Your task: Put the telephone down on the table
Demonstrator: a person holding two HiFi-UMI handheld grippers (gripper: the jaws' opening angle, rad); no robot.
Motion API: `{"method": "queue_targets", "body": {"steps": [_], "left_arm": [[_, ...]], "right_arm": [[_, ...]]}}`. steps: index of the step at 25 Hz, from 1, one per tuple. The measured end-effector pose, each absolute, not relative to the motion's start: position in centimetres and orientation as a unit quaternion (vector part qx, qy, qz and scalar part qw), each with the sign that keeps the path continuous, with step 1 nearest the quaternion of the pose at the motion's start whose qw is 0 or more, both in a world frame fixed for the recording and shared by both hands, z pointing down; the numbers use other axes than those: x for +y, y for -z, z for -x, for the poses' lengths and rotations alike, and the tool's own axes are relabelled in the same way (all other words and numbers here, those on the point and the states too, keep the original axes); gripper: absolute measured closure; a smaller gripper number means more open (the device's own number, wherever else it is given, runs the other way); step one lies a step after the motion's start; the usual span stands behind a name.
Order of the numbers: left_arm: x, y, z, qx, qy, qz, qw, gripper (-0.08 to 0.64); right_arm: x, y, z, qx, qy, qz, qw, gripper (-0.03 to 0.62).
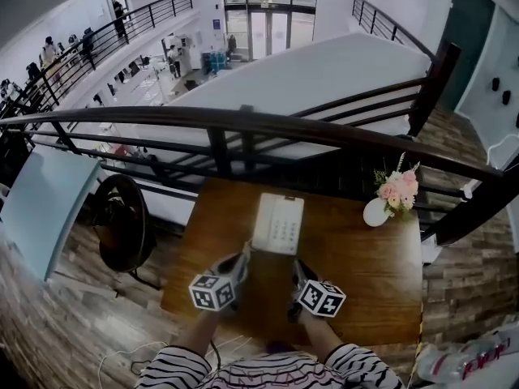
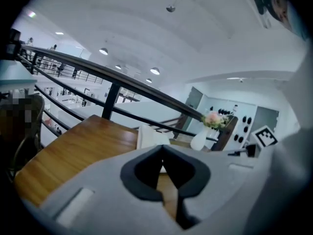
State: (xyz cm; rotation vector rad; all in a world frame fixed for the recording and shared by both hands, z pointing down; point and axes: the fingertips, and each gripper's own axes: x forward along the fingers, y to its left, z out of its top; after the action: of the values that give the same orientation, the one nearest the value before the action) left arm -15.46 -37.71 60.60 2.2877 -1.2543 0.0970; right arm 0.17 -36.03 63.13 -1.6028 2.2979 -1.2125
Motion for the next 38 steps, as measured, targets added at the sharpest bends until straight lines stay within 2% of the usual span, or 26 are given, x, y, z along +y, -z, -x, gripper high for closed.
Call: {"method": "queue_targets", "body": {"steps": [9,17,38], "left_arm": [[-30.2,-58.7,17.4,-0.477,-0.032,-0.84,0.255,0.558],[-22.7,-57.3,18.2,-0.467,-0.048,-0.856,0.216,0.558],[-6.5,-55.8,21.1,-0.499,-0.035,-0.841,0.205,0.558]], "right_arm": [[-29.4,-61.5,1.9,0.764,0.375,0.523,0.03,0.592],[-23.3,-60.3,3.5,0.777,0.364,0.514,0.02,0.592],[-8.1,-58.6,4.8,0.792,0.349,0.501,0.01,0.592]]}}
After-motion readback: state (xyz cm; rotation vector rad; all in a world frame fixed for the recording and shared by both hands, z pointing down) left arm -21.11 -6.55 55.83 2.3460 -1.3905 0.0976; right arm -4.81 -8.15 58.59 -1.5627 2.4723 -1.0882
